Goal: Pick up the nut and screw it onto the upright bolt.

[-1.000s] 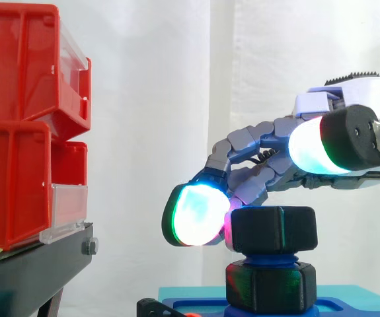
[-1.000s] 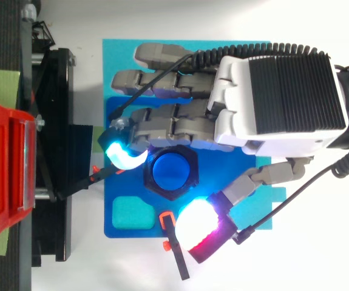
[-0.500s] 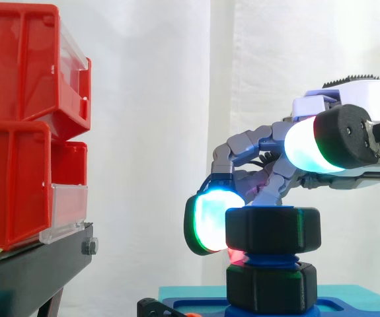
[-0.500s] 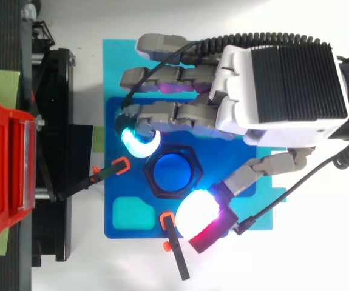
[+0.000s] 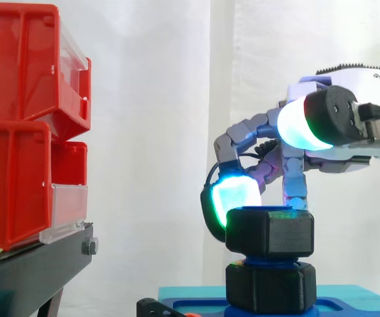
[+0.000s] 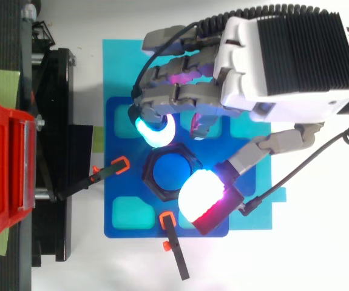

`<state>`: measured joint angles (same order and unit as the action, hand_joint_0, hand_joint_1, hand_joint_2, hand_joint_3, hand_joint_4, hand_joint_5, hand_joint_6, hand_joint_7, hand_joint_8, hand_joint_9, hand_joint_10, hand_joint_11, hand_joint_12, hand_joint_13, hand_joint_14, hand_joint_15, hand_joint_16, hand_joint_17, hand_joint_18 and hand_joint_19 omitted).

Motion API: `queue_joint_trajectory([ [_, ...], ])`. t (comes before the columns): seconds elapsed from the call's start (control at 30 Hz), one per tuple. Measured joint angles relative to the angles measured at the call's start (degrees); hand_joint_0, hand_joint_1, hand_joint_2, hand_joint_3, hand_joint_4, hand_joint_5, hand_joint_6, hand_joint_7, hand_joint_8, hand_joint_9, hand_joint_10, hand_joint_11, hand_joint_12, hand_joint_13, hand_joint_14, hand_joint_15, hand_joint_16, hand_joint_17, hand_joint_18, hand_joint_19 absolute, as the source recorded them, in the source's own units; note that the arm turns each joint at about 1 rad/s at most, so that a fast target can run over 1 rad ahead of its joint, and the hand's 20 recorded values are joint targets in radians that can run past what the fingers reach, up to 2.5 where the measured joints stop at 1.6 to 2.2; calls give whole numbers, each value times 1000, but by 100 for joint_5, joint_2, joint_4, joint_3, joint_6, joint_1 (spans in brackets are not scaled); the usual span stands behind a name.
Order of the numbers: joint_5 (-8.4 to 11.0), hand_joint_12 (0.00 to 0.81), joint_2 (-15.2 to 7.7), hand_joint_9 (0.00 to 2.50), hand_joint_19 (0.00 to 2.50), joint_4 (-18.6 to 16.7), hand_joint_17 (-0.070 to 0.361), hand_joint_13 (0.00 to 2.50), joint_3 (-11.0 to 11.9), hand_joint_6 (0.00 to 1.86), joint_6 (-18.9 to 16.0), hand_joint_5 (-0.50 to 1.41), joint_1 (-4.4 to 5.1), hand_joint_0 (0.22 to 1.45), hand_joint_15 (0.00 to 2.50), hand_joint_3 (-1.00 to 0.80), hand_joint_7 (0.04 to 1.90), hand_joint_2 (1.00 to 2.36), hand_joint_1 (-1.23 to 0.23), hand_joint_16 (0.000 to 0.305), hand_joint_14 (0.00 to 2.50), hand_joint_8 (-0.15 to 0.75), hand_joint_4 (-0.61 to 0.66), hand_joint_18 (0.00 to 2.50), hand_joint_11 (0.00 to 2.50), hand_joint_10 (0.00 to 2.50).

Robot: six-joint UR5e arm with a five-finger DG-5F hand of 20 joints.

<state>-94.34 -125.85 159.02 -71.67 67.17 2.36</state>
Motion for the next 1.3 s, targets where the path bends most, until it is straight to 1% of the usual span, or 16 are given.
queue_joint_trajectory([
  [0.13,-43,203,1,1704,115,240,53,905,100,503,35,109,-52,474,0,-500,1361,1000,-260,24,0,110,62,694,35,0],
  [0.27,-56,198,1,1741,144,513,52,945,190,503,87,110,-96,474,0,-500,1392,1000,-258,23,0,112,51,738,67,1],
  [0.37,-58,240,3,1589,148,710,64,885,301,504,110,72,-122,465,0,-500,1312,1000,-234,29,0,167,90,670,75,2],
  [0.4,-58,270,3,1521,179,792,74,839,351,504,117,51,-133,462,0,-500,1278,1000,-226,33,0,188,112,642,90,3],
  [0.43,-58,294,4,1442,202,909,80,788,428,505,130,25,-151,460,0,-500,1228,1000,-218,35,0,209,142,597,84,3],
  [0.5,-60,315,3,1353,197,1108,84,724,571,505,157,-1,-180,456,0,-500,1169,1000,-218,37,0,235,160,534,90,3],
  [0.53,-60,330,2,1288,195,1231,86,682,672,505,175,-30,-196,454,0,-500,1083,1000,-223,38,0,243,186,472,89,3],
  [0.63,-60,346,2,1134,182,1477,94,610,929,504,213,-77,-221,443,0,-500,949,1000,-243,42,0,266,193,387,50,2],
  [0.7,-59,357,1,1077,187,1578,98,584,1055,503,226,-101,-230,439,0,-500,880,1000,-255,44,0,274,186,366,48,0],
  [0.77,-56,365,1,1020,196,1619,103,541,1113,503,229,-120,-233,434,0,-500,830,1000,-269,46,0,273,168,339,36,0],
  [0.87,-52,374,-1,913,189,1569,107,491,1150,502,230,-143,-220,430,0,-500,760,1000,-284,48,0,267,136,275,0,0],
  [1.0,-42,379,-1,847,190,1223,111,448,1161,502,224,-156,-187,427,0,-500,720,1000,-292,49,0,260,128,228,0,0],
  [1.13,-23,387,-7,655,155,777,118,342,1146,501,184,-191,-122,420,0,-500,659,1000,-295,52,0,258,100,102,0,0],
  [1.2,-14,394,-8,557,144,654,120,289,1085,501,166,-204,-76,412,0,-500,642,1000,-302,53,0,247,84,52,0,0],
  [1.23,-1,395,-6,544,124,580,121,253,1023,501,157,-212,-43,408,0,-500,626,1000,-325,54,0,251,74,2,0,0],
  [1.3,50,399,-3,478,109,434,120,220,886,501,122,-220,18,405,0,-500,612,1000,-334,53,0,245,68,0,0,0],
])
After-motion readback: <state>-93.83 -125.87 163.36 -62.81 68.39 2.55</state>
